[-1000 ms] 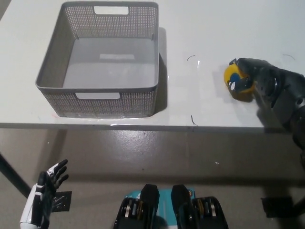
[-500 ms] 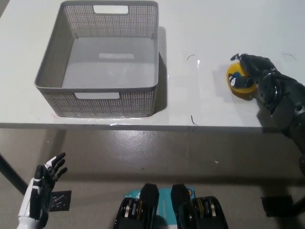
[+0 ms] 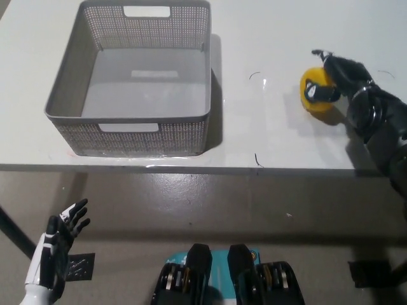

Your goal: Use the right hand to pick up a yellow duck toy and place it into a container on the left hand side

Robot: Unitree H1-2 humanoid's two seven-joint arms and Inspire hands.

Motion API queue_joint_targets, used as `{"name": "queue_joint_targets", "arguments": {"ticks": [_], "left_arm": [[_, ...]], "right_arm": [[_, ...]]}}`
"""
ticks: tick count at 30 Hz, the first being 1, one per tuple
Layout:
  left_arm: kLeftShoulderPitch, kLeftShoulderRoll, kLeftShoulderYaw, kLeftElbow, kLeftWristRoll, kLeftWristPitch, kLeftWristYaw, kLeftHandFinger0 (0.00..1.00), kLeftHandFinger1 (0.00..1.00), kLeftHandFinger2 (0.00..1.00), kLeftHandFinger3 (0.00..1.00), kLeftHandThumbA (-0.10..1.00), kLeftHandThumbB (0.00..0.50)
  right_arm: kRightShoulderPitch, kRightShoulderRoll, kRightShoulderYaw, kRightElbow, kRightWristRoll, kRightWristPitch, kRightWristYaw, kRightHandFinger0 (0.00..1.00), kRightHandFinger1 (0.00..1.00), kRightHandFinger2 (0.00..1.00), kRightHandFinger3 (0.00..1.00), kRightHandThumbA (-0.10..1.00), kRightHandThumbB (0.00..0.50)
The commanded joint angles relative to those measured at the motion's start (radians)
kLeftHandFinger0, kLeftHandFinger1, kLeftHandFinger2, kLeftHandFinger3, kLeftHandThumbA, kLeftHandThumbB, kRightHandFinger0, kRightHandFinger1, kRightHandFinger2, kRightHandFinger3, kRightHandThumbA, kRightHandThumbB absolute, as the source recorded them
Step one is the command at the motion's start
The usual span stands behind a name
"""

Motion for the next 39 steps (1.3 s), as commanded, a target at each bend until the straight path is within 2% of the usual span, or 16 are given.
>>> {"name": "queue_joint_targets", "arguments": {"ticks": [1,3,6,14,17,19,20,23,29,33,34,35,36,37,38,39], "left_arm": [[-0.012,0.004,0.015,-0.015,-0.015,-0.033,0.002,1.00,1.00,1.00,1.00,1.00,0.250],[-0.012,0.004,0.015,-0.012,-0.015,-0.036,0.002,1.00,1.00,1.00,1.00,1.00,0.239],[-0.013,0.006,0.014,-0.012,-0.010,-0.036,0.002,1.00,1.00,1.00,1.00,1.00,0.249],[-0.010,0.008,0.012,-0.014,-0.013,-0.036,-0.003,1.00,1.00,1.00,1.00,1.00,0.256],[-0.007,0.009,0.011,-0.022,-0.007,-0.034,-0.001,1.00,1.00,1.00,1.00,1.00,0.256],[-0.007,0.008,0.012,-0.026,-0.008,-0.029,0.001,1.00,1.00,1.00,1.00,1.00,0.254],[-0.007,0.008,0.011,-0.028,-0.008,-0.026,0.000,1.00,1.00,1.00,1.00,1.00,0.255],[-0.008,0.013,0.008,-0.022,-0.009,-0.031,-0.008,1.00,1.00,1.00,1.00,1.00,0.256],[-0.002,0.015,0.002,-0.028,0.006,-0.020,-0.004,1.00,1.00,1.00,1.00,1.00,0.254],[0.002,0.019,-0.007,-0.035,0.027,-0.009,-0.003,1.00,1.00,1.00,1.00,1.00,0.241],[0.004,0.021,-0.009,-0.035,0.027,-0.007,-0.007,1.00,1.00,1.00,1.00,1.00,0.243],[0.005,0.023,-0.012,-0.035,0.028,-0.004,-0.010,1.00,1.00,1.00,1.00,1.00,0.244],[0.003,0.024,-0.015,-0.032,0.030,-0.005,-0.013,1.00,1.00,1.00,1.00,1.00,0.250],[0.001,0.025,-0.019,-0.030,0.032,-0.005,-0.015,1.00,1.00,1.00,1.00,1.00,0.259],[-0.002,0.026,-0.023,-0.029,0.038,-0.005,-0.016,1.00,1.00,1.00,1.00,1.00,0.269],[-0.002,0.026,-0.026,-0.030,0.040,-0.004,-0.016,1.00,1.00,1.00,1.00,1.00,0.270]], "right_arm": [[-0.118,-0.030,-0.033,-0.015,0.028,-0.057,-0.072,0.08,0.53,0.95,1.00,-0.10,0.218],[-0.139,-0.027,-0.044,-0.018,0.032,-0.061,-0.082,0.03,0.58,1.00,1.00,-0.10,0.184],[-0.190,-0.015,-0.069,-0.026,0.048,-0.059,-0.095,0.07,0.66,1.00,1.00,-0.10,0.164],[-0.291,0.029,-0.141,-0.040,0.085,-0.086,-0.083,0.01,0.62,0.97,1.00,-0.10,0.157],[-0.313,0.052,-0.150,-0.048,0.084,-0.122,-0.105,0.00,0.54,0.91,0.89,-0.10,0.143],[-0.338,0.076,-0.151,-0.055,0.082,-0.113,-0.108,0.00,0.49,0.88,0.89,-0.10,0.172],[-0.353,0.090,-0.152,-0.058,0.083,-0.103,-0.102,0.00,0.51,0.92,0.97,-0.10,0.171],[-0.380,0.121,-0.163,-0.063,0.097,-0.101,-0.079,0.03,0.59,0.96,1.00,-0.10,0.178],[-0.419,0.209,-0.154,-0.062,0.088,-0.102,-0.113,0.00,0.47,0.88,0.88,-0.10,0.177],[-0.429,0.260,-0.159,-0.055,0.096,-0.115,-0.124,0.00,0.48,0.89,0.88,-0.10,0.219],[-0.430,0.275,-0.154,-0.053,0.091,-0.116,-0.132,0.18,0.66,1.00,0.97,-0.10,0.225],[-0.430,0.284,-0.149,-0.052,0.085,-0.120,-0.140,0.25,0.67,0.99,0.98,-0.10,0.226],[-0.432,0.300,-0.153,-0.051,0.090,-0.110,-0.133,0.76,0.85,0.90,0.94,-0.10,0.221],[-0.433,0.314,-0.161,-0.050,0.099,-0.104,-0.125,0.51,0.64,0.75,0.85,-0.10,0.234],[-0.433,0.334,-0.169,-0.049,0.109,-0.091,-0.119,0.10,0.39,0.66,0.76,-0.10,0.241],[-0.433,0.340,-0.171,-0.049,0.111,-0.086,-0.119,0.02,0.35,0.66,0.71,-0.10,0.245]]}}
